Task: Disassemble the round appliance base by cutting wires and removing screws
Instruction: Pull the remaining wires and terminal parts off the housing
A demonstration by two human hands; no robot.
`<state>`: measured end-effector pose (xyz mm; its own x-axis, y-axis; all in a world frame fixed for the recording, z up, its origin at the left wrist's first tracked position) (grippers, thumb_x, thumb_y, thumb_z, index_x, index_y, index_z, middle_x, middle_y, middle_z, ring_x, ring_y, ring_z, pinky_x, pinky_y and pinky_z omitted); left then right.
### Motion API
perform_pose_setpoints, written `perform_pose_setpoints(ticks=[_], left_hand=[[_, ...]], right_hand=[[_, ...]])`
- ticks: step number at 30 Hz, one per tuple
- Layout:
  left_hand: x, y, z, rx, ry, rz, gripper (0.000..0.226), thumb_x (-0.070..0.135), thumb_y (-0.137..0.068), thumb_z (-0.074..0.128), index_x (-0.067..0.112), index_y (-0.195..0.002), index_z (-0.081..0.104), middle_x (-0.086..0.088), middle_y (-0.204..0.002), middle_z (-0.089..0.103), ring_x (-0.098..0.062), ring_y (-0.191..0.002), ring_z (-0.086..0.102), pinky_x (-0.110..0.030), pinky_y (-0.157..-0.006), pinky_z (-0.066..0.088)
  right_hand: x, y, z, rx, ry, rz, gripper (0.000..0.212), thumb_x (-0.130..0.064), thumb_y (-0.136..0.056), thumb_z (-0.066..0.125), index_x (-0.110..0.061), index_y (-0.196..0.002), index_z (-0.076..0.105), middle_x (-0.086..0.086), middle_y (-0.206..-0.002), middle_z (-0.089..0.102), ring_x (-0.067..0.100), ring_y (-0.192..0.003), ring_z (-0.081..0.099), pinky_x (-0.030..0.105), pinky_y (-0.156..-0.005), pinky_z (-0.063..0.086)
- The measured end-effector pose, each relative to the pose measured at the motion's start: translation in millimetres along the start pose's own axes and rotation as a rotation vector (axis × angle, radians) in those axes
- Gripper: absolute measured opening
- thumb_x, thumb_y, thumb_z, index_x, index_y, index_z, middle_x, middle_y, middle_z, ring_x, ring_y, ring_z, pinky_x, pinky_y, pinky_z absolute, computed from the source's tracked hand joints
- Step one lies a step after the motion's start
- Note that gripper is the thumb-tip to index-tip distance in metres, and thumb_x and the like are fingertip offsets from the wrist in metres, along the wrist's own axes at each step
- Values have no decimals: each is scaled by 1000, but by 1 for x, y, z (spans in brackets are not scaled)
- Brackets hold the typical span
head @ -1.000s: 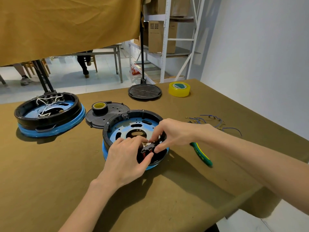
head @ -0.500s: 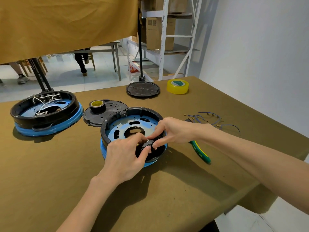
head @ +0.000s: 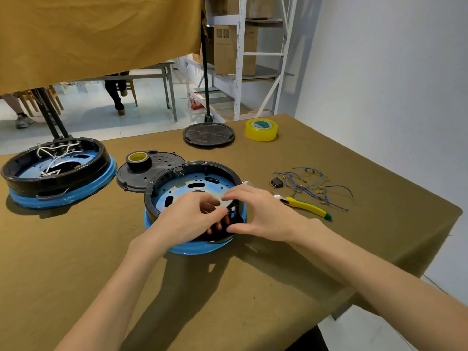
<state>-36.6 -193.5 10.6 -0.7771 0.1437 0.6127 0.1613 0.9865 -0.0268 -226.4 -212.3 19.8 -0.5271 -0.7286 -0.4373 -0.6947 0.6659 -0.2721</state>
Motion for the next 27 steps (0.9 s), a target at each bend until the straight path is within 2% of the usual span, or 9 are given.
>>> perform_pose_setpoints(ticks=[2, 4, 6, 8, 12, 16, 20, 25, 27], left_hand=[[3, -6, -1, 13, 51, 11, 25, 51, -97, 61, 35, -83, 73, 11, -75, 75, -9, -70, 69, -36, -69, 60], [2, -10, -1, 43, 53, 10, 31, 53, -96, 61, 33, -77, 75, 2, -68, 72, -17, -60, 62, -38, -57, 50], [0, -12, 0, 45, 66, -1, 33, 54, -95, 62, 33, -74, 76, 5, -64, 71, -10, -53, 56, -35, -55, 45], [-2, -11, 0, 40, 81, -22, 34, 56, -94, 61, 34, -74, 76, 10, -66, 72, -8, -59, 62, -36, -58, 50], [-4, -5, 4, 62, 23, -43, 34, 67, -94, 54, 43, -81, 75, 19, -71, 73, 1, -67, 65, -34, -62, 52], [-1, -4, 3, 62, 45, -36, 31, 64, -95, 55, 45, -83, 76, 17, -71, 74, -3, -69, 68, -41, -68, 58], [-2, -2, 1, 25, 60, -15, 22, 57, -95, 55, 52, -83, 74, 18, -80, 76, -8, -82, 71, -49, -78, 61], [0, 0, -1, -46, 89, 39, 12, 61, -89, 58, 58, -88, 70, 29, -88, 75, 1, -88, 72, -42, -84, 62], [2, 1, 0, -46, 81, 40, 22, 71, -79, 57, 57, -88, 71, 30, -87, 74, 4, -85, 71, -40, -83, 62]], right_hand=[[-3, -3, 1, 4, 69, -24, 61, -39, -87, 79, -18, -140, 56, -4, -137, 59, 9, -129, 49, 28, -110, 42], [-5, -5, 0, -9, 190, -89, 59, -40, -89, 77, -15, -139, 56, 2, -134, 61, 16, -125, 53, 32, -106, 44], [-8, -5, -1, 19, 362, -212, 50, -37, -92, 74, -8, -130, 60, 9, -124, 65, 25, -113, 60, 40, -98, 51], [-9, -2, 2, 61, 478, -321, 43, -33, -95, 70, -2, -124, 63, 13, -116, 68, 29, -104, 64, 45, -89, 54], [-6, 2, 5, 118, 550, -412, 44, -30, -100, 64, 5, -127, 61, 19, -117, 69, 32, -107, 67, 45, -90, 56], [-6, 5, 8, 185, 549, -436, 45, -28, -98, 64, 7, -126, 63, 21, -120, 69, 31, -112, 67, 42, -93, 58], [-5, 5, 9, 189, 552, -460, 43, -27, -99, 64, 6, -126, 64, 19, -119, 70, 31, -113, 66, 42, -91, 59], [-4, 4, 8, 182, 578, -495, 39, -25, -100, 65, 5, -125, 67, 18, -118, 71, 30, -112, 67, 42, -93, 58], [-4, 3, 9, 171, 578, -495, 38, -26, -101, 64, 3, -125, 67, 16, -118, 71, 28, -112, 67, 41, -95, 57]])
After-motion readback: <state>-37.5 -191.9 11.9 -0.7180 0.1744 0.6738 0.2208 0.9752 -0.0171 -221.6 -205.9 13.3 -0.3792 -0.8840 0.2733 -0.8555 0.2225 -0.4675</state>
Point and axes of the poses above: each hand's wrist, its own y-axis away from the middle knuckle, its own z-axis out of the palm, x = y × z, the point moved 4 cm from there along -y, towards the middle knuckle
